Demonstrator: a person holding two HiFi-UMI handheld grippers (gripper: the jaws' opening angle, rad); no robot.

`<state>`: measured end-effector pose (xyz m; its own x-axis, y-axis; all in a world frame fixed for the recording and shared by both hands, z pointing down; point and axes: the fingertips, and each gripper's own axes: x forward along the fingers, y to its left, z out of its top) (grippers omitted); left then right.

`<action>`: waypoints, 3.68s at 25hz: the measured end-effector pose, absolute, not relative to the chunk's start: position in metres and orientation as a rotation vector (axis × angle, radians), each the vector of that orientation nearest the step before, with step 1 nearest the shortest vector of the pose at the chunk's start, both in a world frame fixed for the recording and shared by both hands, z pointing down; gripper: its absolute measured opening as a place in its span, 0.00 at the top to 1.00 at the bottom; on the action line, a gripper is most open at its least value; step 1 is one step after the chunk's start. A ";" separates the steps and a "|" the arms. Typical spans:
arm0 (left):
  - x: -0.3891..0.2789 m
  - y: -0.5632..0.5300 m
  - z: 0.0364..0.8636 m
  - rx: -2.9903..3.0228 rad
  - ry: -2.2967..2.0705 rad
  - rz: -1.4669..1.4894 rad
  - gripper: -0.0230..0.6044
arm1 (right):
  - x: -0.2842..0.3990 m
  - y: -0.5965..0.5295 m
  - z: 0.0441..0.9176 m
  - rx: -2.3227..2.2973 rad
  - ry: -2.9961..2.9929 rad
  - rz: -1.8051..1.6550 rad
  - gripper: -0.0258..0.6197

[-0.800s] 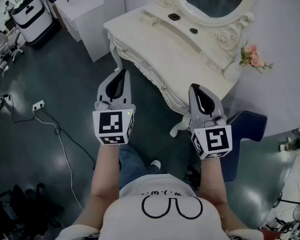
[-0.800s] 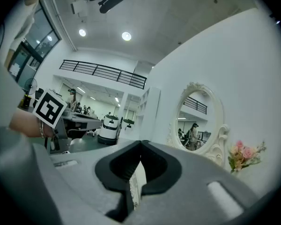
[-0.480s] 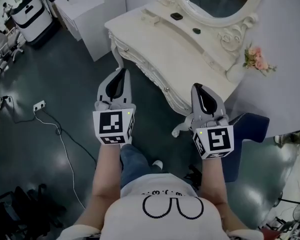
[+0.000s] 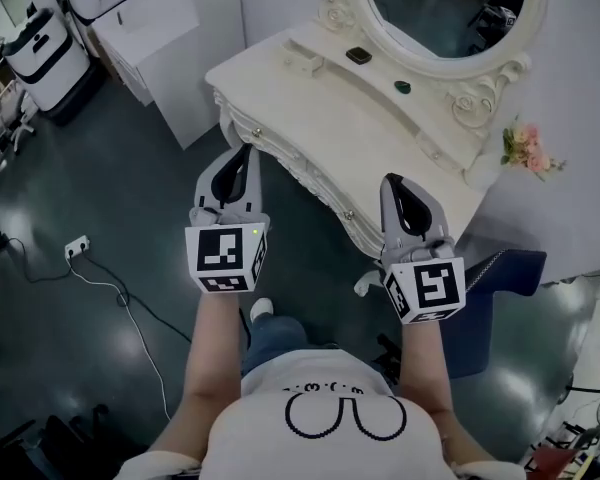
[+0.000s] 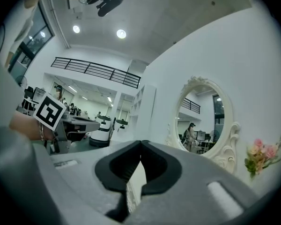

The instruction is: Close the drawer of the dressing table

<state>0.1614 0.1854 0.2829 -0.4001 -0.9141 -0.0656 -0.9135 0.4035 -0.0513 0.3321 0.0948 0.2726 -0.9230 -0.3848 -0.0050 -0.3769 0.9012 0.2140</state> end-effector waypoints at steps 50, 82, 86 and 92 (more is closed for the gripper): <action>-0.174 -0.147 0.342 -2.037 2.468 -0.127 0.97 | 0.022 -0.196 0.341 0.973 -2.853 -0.042 0.96; -0.177 -0.251 0.515 -2.735 2.141 -0.525 0.63 | 0.008 -0.267 0.419 1.276 -2.504 0.163 0.96; -0.178 -0.254 0.548 -2.789 2.141 -0.610 0.64 | 0.008 -0.269 0.437 1.285 -2.463 0.202 0.96; -0.175 -0.256 0.575 -2.832 2.132 -0.702 0.66 | 0.006 -0.267 0.454 1.291 -2.422 0.240 0.96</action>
